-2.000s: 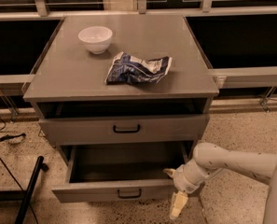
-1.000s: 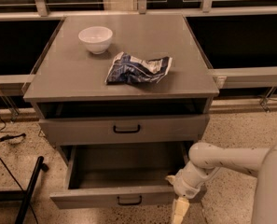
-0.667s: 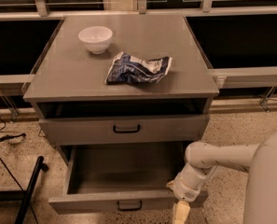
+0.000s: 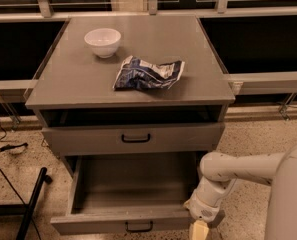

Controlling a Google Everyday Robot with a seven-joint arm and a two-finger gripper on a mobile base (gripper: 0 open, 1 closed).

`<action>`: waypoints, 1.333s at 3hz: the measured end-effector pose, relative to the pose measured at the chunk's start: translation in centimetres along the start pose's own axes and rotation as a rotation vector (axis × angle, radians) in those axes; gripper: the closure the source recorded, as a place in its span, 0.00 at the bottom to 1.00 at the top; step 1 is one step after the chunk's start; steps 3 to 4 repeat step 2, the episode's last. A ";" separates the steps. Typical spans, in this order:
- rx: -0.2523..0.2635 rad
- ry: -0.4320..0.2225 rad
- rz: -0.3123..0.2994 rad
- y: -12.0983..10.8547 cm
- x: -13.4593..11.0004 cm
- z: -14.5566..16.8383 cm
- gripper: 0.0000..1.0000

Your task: Open middle drawer

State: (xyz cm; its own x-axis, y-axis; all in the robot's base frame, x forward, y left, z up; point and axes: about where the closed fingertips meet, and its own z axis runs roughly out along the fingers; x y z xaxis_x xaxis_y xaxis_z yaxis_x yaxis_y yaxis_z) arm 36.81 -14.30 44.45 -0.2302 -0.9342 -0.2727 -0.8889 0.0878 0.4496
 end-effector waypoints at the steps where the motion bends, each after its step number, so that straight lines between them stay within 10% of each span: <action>1: -0.029 0.004 0.055 2.9 1.8 -0.8 0.00; 4: -0.029 0.004 0.055 2.9 1.8 -0.8 0.00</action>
Offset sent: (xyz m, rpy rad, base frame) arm -0.0390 -0.0277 0.0255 -0.0288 0.0647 -0.0606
